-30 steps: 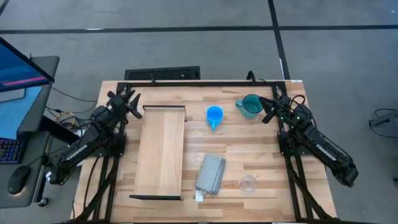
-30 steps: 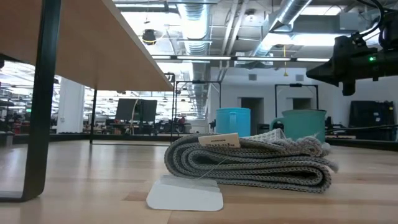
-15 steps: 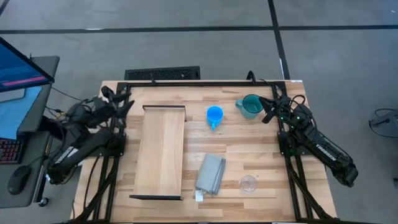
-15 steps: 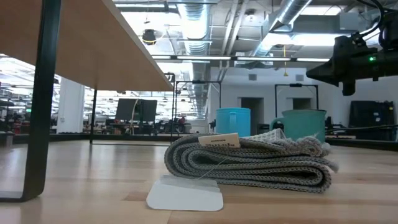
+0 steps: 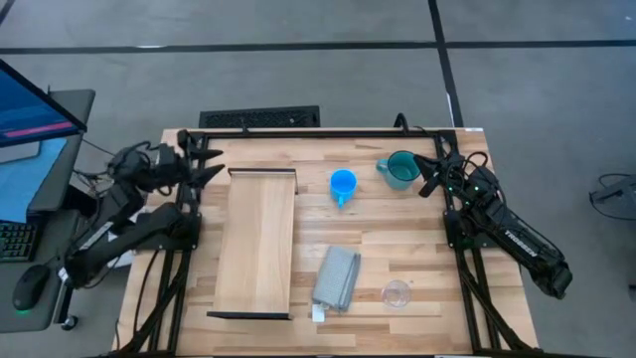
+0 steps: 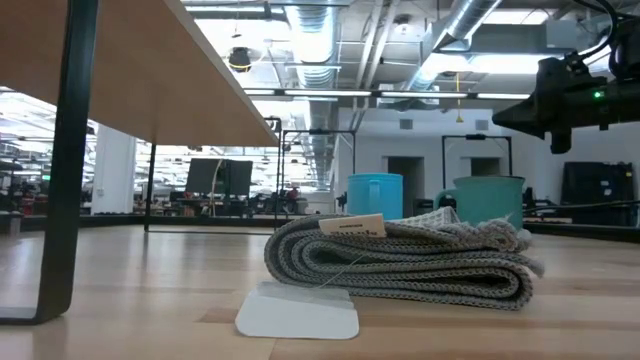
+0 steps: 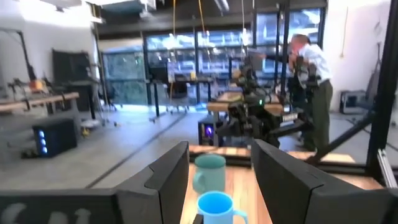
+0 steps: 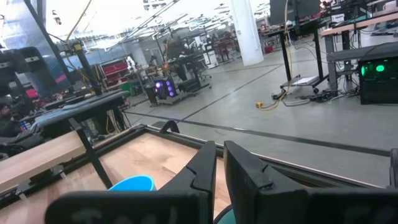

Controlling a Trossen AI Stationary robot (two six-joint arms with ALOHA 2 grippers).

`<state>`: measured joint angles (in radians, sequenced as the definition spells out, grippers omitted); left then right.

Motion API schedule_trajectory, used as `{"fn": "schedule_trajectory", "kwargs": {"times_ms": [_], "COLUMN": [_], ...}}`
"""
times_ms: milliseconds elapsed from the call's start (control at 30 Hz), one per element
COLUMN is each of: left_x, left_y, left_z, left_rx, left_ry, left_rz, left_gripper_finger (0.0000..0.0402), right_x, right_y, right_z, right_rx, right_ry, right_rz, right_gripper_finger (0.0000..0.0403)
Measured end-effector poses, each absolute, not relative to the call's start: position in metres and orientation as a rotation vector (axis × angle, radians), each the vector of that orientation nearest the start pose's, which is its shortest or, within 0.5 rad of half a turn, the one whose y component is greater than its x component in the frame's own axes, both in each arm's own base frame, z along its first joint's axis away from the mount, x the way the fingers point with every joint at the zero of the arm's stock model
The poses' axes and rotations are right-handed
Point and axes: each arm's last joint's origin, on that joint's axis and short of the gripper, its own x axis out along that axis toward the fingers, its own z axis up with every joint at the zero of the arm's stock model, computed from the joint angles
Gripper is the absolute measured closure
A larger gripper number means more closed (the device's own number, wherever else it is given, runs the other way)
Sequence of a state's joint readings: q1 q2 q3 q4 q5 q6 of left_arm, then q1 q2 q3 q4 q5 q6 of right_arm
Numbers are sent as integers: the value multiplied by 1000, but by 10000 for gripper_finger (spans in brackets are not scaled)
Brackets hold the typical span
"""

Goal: Stack small to large cups/mugs on shelf
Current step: Put the transparent mug on the shelf

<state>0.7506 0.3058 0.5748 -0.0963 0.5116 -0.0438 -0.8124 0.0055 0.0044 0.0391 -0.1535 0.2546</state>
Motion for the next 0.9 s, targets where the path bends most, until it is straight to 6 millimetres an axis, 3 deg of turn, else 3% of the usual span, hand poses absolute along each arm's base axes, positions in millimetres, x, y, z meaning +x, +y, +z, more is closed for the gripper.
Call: {"fn": "schedule_trajectory", "kwargs": {"times_ms": [367, 733, 900], "left_x": [102, 135, 152], "left_y": [55, 48, 42], "left_z": [346, 360, 367], "left_rx": [124, 68, 111], "left_ry": [-63, -20, -9], "left_rz": [87, -133, -133], "left_gripper_finger": [232, 232, 232], "right_x": [70, 70, 70], "right_y": [-68, -68, -68], "right_z": [168, 168, 168], "right_rx": [227, 227, 246], "right_ry": [-118, -118, -125], "right_rz": [-651, -650, -650], "right_gripper_finger": [347, 347, 347]}}
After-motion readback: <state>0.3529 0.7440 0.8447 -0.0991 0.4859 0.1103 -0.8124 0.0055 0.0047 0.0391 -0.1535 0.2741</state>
